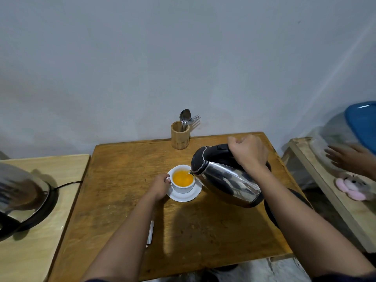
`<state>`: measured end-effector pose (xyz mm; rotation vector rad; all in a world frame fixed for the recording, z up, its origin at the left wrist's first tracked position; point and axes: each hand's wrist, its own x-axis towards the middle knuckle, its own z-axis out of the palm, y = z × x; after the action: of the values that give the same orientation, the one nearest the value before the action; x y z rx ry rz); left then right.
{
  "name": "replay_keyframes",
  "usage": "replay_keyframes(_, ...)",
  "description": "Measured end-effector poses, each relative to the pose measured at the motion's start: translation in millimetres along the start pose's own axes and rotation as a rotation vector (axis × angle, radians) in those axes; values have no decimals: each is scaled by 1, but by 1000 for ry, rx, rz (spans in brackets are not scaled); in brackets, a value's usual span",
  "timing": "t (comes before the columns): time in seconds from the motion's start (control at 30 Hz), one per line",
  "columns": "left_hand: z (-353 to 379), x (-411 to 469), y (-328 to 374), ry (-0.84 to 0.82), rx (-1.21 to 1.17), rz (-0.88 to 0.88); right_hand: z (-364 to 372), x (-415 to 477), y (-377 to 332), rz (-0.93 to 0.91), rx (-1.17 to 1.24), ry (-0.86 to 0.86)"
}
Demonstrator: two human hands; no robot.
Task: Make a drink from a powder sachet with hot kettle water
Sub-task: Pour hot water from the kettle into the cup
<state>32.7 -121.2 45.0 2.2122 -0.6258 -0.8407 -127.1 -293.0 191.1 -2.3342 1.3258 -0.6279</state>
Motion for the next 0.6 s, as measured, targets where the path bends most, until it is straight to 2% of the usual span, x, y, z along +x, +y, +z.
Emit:
replay_keyframes(0.33,-3,-1,1,-15,31,2,5,-3,-1,17,3,19)
replay_keyframes(0.6,-8,-2,0,-32,40,29,0,-9,7,218,153,57)
